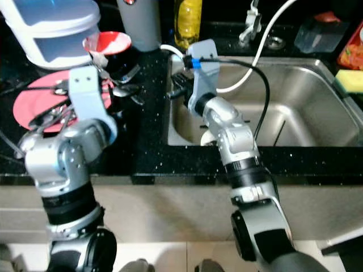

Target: Kitchen organization

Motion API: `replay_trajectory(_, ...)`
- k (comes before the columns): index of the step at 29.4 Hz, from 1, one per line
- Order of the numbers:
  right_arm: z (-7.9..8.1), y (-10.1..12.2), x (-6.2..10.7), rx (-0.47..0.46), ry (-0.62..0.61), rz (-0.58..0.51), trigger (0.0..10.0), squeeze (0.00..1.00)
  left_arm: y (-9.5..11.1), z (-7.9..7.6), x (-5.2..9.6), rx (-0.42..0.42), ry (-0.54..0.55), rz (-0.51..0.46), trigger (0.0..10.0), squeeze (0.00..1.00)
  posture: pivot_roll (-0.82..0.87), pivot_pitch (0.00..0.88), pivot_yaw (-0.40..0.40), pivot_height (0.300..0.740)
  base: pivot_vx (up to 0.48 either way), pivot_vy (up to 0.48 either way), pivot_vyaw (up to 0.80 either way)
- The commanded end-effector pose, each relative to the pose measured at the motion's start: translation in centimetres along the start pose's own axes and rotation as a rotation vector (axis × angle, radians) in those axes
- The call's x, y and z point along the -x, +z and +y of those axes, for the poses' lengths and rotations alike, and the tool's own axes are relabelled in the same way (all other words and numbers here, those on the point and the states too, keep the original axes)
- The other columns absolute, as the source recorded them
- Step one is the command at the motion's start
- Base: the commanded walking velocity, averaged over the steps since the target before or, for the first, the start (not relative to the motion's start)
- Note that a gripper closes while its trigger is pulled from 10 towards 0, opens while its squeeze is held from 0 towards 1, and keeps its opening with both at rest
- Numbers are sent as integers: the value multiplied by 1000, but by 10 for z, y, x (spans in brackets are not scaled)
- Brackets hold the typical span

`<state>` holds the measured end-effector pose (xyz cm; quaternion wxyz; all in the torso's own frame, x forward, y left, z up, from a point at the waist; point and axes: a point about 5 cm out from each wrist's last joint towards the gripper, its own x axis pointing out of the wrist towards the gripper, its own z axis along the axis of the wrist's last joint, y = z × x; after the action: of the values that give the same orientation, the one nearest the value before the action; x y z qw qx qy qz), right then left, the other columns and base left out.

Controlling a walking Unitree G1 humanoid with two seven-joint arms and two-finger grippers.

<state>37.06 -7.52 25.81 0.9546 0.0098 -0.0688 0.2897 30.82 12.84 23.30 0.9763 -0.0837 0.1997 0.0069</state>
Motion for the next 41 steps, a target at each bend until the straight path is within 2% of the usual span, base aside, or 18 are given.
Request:
replay_trajectory(1,0,1,0,0,-4,-2,10000,0,-18,4,-10,-48,9,103,2588,0,134,55,-32,740,0,0,0)
replay_trajectory(2,-1,1,1,0,-9,-4,10000,0,-22,11,-14,-116,46,116,0,0,129,53,-26,740,0,0,0)
replay_trajectory(3,-2,1,1,0,-13,-4,10000,0,-26,18,-17,-173,79,124,0,0,129,53,-26,740,0,0,0)
replay_trajectory(5,-2,1,2,0,-16,-5,10000,0,-28,23,-19,-206,98,128,0,0,125,53,-21,740,0,0,0)
replay_trajectory(11,-4,1,3,0,-27,-6,10000,0,-28,36,-20,-244,115,102,0,0,125,52,-16,740,0,0,0)
replay_trajectory(12,-5,1,4,1,-31,-6,10000,0,-16,40,-16,-298,100,-11,0,0,123,50,-17,740,0,0,0)
replay_trajectory(14,-5,1,4,1,-32,-7,10000,0,1,39,-10,-365,79,-132,0,0,127,48,-19,740,0,0,0)
replay_trajectory(18,-5,1,4,2,-32,-8,10000,0,18,37,-1,-401,54,-231,78,0,127,48,-19,740,0,0,0)
replay_trajectory(19,-5,2,3,3,-31,-9,10000,0,27,37,3,-414,44,-277,6745,0,130,43,-21,740,0,0,0)
replay_trajectory(20,-5,2,3,4,-29,-10,10000,0,37,35,8,-417,14,-323,10000,0,132,37,-23,740,0,0,0)
replay_trajectory(25,-5,3,1,6,-26,-14,10000,0,56,24,17,-367,-127,-395,10000,0,133,30,-28,740,0,0,0)
replay_trajectory(26,-5,3,0,9,-26,-16,10000,0,61,16,15,-321,-236,-384,10000,0,130,21,-31,740,0,0,0)
replay_trajectory(27,-6,3,0,11,-26,-16,10000,0,62,13,12,-311,-273,-370,10000,0,130,21,-31,740,0,0,0)
replay_trajectory(31,-10,7,0,25,-50,-26,10000,0,67,-4,-4,-353,-382,-324,10000,0,125,13,-30,740,0,0,0)
replay_trajectory(35,-16,10,1,30,-82,-38,10000,0,72,-21,-13,-384,-424,-344,10000,0,99,5,-9,740,0,0,0)
replay_trajectory(38,-24,12,6,28,-139,-51,10000,0,66,-49,-26,-416,-499,-345,10000,0,69,11,17,740,0,0,0)
replay_trajectory(39,-27,11,9,28,-154,-51,10000,0,61,-56,-29,-433,-516,-338,10000,94,69,11,17,740,0,0,0)
replay_trajectory(41,-28,11,11,29,-163,-50,10000,0,59,-59,-30,-444,-527,-333,10000,94,55,15,32,740,0,0,0)
